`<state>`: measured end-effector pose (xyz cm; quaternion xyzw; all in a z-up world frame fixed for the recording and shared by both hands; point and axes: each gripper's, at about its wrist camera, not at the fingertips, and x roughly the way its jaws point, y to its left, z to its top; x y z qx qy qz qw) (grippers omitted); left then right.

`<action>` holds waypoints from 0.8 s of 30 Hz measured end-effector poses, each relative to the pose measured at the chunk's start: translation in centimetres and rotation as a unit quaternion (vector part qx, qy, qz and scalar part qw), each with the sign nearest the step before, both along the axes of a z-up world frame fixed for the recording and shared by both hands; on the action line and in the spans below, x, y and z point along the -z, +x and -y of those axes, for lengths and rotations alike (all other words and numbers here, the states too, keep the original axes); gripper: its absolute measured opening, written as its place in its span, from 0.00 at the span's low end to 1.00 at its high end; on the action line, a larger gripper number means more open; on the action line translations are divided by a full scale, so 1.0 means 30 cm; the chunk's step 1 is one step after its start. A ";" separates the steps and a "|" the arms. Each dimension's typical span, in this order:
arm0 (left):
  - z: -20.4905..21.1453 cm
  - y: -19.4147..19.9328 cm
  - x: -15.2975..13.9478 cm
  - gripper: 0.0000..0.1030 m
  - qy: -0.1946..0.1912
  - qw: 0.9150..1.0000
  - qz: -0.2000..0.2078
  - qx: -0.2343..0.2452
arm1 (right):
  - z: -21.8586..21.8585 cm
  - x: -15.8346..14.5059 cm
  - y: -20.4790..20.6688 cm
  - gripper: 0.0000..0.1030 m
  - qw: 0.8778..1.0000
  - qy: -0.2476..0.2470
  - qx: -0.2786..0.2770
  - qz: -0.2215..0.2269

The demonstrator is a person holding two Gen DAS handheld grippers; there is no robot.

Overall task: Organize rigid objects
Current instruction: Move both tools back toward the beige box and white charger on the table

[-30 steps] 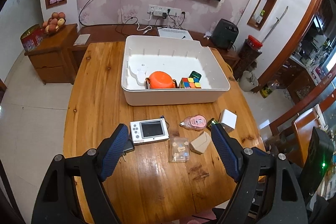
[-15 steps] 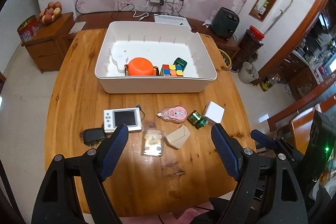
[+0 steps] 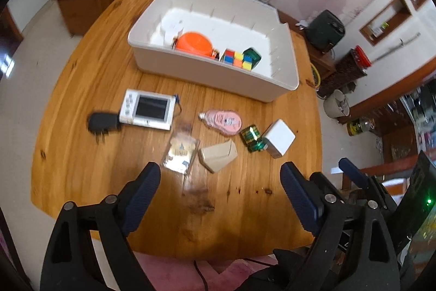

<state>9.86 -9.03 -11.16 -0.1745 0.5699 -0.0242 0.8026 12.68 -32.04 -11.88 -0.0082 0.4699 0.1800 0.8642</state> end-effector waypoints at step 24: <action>0.075 0.015 0.305 0.89 -0.025 0.980 -0.166 -0.108 | 0.104 0.156 -0.039 0.78 0.991 -0.064 -0.109 0.046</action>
